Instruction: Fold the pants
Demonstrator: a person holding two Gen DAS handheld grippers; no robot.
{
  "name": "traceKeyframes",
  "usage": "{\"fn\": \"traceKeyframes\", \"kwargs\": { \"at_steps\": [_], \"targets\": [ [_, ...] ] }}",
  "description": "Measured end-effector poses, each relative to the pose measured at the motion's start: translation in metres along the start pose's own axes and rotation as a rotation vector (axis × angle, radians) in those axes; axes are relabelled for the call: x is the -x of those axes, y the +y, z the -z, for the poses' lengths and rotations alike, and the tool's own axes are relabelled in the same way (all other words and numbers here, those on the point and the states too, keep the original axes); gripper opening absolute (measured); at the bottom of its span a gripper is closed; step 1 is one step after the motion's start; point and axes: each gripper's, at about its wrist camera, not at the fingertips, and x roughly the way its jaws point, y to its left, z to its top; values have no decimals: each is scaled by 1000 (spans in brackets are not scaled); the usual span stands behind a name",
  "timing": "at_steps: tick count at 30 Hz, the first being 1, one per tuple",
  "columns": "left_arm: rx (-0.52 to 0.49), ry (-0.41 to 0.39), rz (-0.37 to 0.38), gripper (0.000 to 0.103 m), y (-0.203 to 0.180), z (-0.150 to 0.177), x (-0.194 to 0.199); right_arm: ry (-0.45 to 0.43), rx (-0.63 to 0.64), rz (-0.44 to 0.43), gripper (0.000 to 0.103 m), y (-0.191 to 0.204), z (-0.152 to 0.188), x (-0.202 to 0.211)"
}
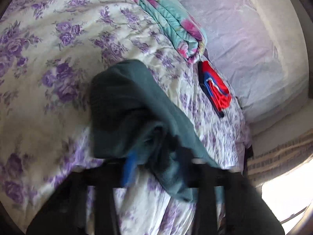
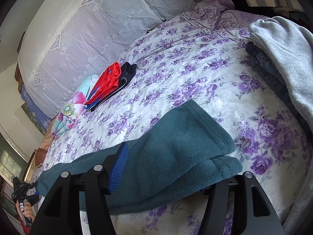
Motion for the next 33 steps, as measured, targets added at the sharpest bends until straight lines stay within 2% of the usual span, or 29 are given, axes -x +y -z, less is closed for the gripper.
{"fn": "traceKeyframes", "kwargs": {
  "at_steps": [1, 3, 5, 6, 7, 8, 9, 10, 11, 12, 14, 16, 19, 22, 23, 24, 28, 30, 33],
  "targets": [
    [-19, -6, -1, 18, -3, -6, 2, -2, -1, -1, 61, 0, 0, 0],
    [-90, -40, -68, 18, -15, -16, 13, -4, -3, -4, 62, -1, 0, 0],
    [-248, -29, -167, 21, -37, -24, 22, -3, -5, -5, 63, -1, 0, 0],
    [-414, -33, -291, 25, -56, -25, 26, -5, -3, -4, 64, -1, 1, 0],
    [-538, -105, -443, 26, -68, -22, 33, -8, -2, -4, 65, -1, 1, 1],
    [-667, -242, -708, 43, -78, -18, 40, -14, -2, -3, 65, -1, 1, 2],
    [-725, -300, -842, 72, -79, -17, 42, -20, -4, -3, 66, -1, 1, 3],
    [-741, -338, -914, 79, -73, -18, 48, -25, -7, -4, 66, -1, 2, 3],
    [-665, -319, -857, 79, -61, -22, 59, -30, -12, -6, 66, -1, 2, 5],
    [-585, -284, -769, 79, -49, -24, 68, -37, -23, -6, 66, -3, 2, 8],
    [-389, -205, -509, 79, -14, -21, 85, -52, -49, -20, 66, -4, 5, 17],
    [-308, -191, -418, 79, 8, -10, 93, -76, -63, -40, 66, -4, 8, 30],
    [-270, -182, -415, 79, 23, 3, 91, -112, -67, -31, 62, -4, 7, 52],
    [-251, -156, -386, 79, 30, 11, 86, -134, -68, -3, 53, -8, 2, 68],
    [-247, -150, -368, 79, 30, 10, 83, -133, -73, 0, 46, -9, 1, 69],
    [-245, -149, -359, 79, 31, 13, 80, -119, -80, -7, 42, -11, 0, 69],
    [-231, -133, -328, 79, 30, 15, 72, 14, -136, -65, 36, -20, 10, 45],
    [-222, -128, -323, 80, 30, 16, 71, 60, -173, -63, 35, -25, 19, 34],
    [-208, -123, -313, 80, 32, 14, 72, 83, -193, -45, 33, -29, 25, 28]
  ]
}}
